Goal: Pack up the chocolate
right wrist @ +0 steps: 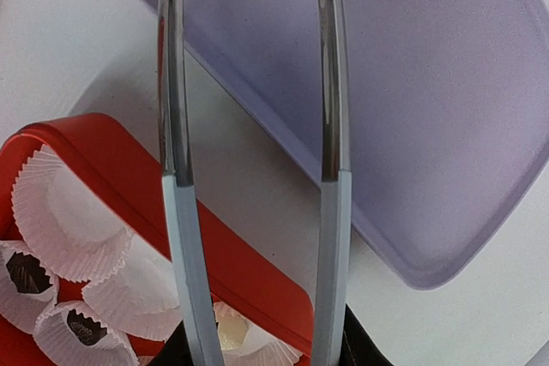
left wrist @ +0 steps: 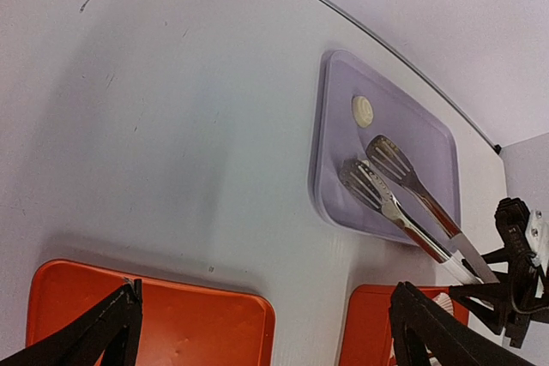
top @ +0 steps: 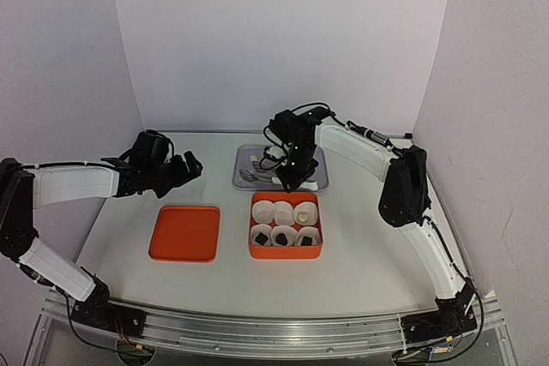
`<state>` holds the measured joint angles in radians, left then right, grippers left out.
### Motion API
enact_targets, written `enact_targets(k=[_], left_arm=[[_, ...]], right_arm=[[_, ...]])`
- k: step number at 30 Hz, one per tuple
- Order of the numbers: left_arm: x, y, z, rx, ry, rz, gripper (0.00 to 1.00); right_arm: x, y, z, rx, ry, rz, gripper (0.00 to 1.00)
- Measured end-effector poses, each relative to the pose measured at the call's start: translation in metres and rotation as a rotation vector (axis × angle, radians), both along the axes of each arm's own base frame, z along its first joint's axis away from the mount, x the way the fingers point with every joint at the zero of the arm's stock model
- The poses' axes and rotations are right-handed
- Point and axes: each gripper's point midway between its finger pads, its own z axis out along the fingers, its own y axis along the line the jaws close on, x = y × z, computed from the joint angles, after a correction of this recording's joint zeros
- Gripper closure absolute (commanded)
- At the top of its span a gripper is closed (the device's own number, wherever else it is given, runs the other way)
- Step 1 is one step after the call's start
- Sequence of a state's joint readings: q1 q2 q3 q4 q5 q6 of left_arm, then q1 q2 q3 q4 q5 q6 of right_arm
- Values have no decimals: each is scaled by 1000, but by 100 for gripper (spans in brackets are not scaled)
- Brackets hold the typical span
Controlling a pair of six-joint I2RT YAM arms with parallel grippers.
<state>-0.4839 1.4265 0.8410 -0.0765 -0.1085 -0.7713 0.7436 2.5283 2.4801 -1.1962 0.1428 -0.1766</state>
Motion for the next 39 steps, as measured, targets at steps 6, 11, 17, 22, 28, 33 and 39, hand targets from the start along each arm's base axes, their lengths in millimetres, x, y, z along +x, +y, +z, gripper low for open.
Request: enact_targets(k=[6,11,17,22,28,33,39], left_arm=[[0,0,0,-10,4,8,0],[0,0,0,-11,4,10,0],[0,0,0,-11,4,10,0],[0,0,0,-12,4,11,0],[0,0,0,-15,5,13,0],[0,0,0,-16,6,15,0],[0,0,0,-17,6,15,0]], right_arm=[[2,-1,-3,-3,2,2,65],[3,-2,-3,-1,3,-1,69],[2,-1,-3,5,9,-1,72],[2,-2,-3,8,13,-4,76],[2,-2,-3,10,15,-9,80],[3,-3,-3,12,17,-11,85],[6,1,5,35,0,-8,90]])
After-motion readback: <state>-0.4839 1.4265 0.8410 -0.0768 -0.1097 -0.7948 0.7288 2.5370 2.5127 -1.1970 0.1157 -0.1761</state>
